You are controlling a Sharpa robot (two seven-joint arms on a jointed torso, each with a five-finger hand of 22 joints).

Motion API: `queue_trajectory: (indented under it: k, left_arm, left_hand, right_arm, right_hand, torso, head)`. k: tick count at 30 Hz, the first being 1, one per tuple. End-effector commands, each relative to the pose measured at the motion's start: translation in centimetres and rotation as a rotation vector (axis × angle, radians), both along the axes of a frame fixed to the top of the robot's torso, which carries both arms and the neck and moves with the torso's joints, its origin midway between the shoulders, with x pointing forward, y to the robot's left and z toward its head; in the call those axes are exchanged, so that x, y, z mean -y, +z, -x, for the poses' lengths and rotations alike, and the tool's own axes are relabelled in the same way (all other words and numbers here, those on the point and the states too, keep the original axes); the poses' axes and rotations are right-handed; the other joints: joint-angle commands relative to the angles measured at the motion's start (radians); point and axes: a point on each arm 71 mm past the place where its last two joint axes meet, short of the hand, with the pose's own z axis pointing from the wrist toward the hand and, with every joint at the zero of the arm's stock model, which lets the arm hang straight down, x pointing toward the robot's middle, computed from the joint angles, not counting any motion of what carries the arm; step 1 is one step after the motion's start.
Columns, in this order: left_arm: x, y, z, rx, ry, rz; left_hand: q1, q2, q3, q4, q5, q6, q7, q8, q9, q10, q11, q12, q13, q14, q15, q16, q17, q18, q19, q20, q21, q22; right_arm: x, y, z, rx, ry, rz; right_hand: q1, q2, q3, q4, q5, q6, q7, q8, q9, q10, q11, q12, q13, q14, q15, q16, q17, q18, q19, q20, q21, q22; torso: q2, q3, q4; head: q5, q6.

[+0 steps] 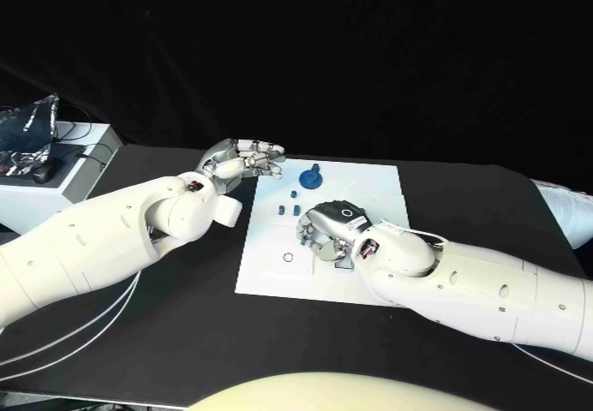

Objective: Assemble the parts on the task board

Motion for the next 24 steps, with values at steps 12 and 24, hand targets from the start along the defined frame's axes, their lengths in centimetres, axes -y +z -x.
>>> queue_trajectory:
  k: [12, 24]
  left_arm:
    - [0.18, 0.09, 0.03, 0.001, -0.009, 0.008]
    - [0.13, 0.10, 0.06, -0.001, -0.011, 0.006]
  left_hand:
    - [0.008, 0.002, -0.005, 0.001, 0.005, -0.001, 0.004, -0.004, -0.002, -0.003, 0.007, -0.004, 0.000, 0.006, 0.005, -0.008, 0.002, 0.001, 0.004, 0.003, -0.008, -0.002]
    - [0.008, 0.002, -0.005, 0.001, 0.005, -0.001, 0.004, -0.004, -0.002, -0.003, 0.007, -0.004, 0.000, 0.006, 0.005, -0.008, 0.002, 0.001, 0.004, 0.003, -0.008, -0.002]
  right_arm:
    - [0.05, -0.32, 0.05, 0.041, -0.004, 0.057]
    - [-0.26, -0.83, 0.01, 0.038, -0.004, 0.069]
  right_hand:
    - [-0.006, 0.007, 0.006, 0.001, 0.004, 0.005, -0.001, 0.004, 0.001, 0.036, -0.026, -0.001, 0.000, 0.045, -0.008, 0.000, 0.000, -0.018, 0.007, -0.005, 0.000, 0.043]
    - [-0.007, 0.007, 0.007, 0.000, 0.004, 0.005, 0.000, 0.004, 0.002, 0.037, -0.026, -0.002, 0.000, 0.045, -0.008, 0.000, 0.000, -0.018, 0.007, -0.005, -0.001, 0.043]
  torso:
    - [-0.001, -0.0006, -0.0015]
    - [0.000, -0.0004, -0.0010]
  head:
    - [0.007, -0.014]
    - [0.011, -0.018]
